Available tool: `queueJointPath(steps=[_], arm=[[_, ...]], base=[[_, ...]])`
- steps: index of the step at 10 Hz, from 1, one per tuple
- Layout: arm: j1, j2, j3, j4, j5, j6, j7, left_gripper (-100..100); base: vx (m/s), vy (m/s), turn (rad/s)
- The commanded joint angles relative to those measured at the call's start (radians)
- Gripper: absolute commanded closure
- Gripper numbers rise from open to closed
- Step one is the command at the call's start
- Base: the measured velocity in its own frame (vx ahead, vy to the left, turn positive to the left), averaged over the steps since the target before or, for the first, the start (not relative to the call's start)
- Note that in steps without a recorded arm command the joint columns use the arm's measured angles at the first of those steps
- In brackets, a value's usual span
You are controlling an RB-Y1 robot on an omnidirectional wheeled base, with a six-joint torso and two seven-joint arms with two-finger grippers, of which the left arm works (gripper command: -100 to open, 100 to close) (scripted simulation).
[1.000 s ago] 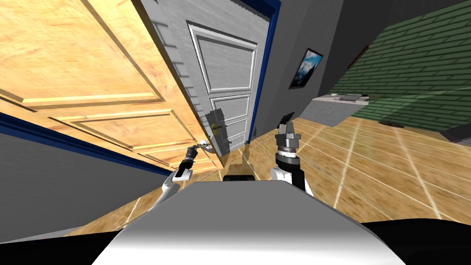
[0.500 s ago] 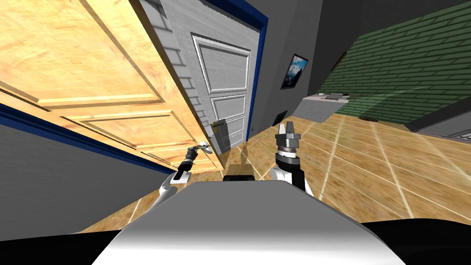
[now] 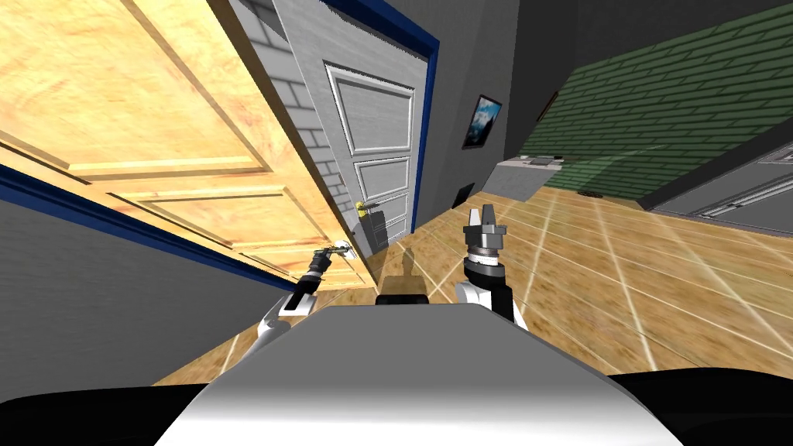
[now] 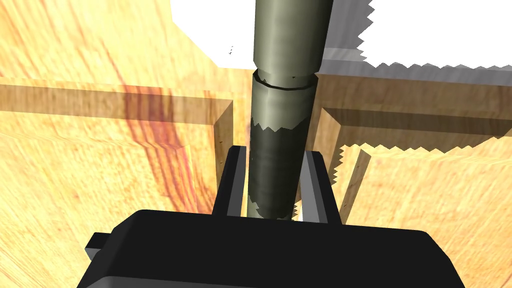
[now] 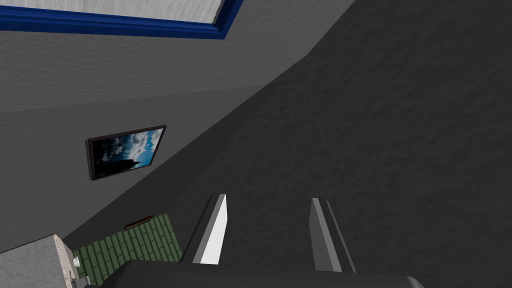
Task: Pull the door open
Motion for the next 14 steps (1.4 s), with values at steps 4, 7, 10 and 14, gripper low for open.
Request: queueJointPath(steps=[4, 7, 10, 14], arm=[[0.035, 0.034, -0.025, 0.003, -0.005, -0.059, 0.035, 100], [0.054, 0.053, -0.036, 0.007, -0.007, -0.098, 0.053, 100], [0.078, 0.077, -0.050, 0.011, -0.010, -0.146, 0.076, 100], [0.096, 0.101, -0.052, 0.029, -0.011, -0.186, 0.093, 100]], base=[[-0.155, 0.056, -0.099], [-0.209, 0.081, -0.146], [-0.181, 0.047, -0.124], [-0.149, 0.065, -0.103]])
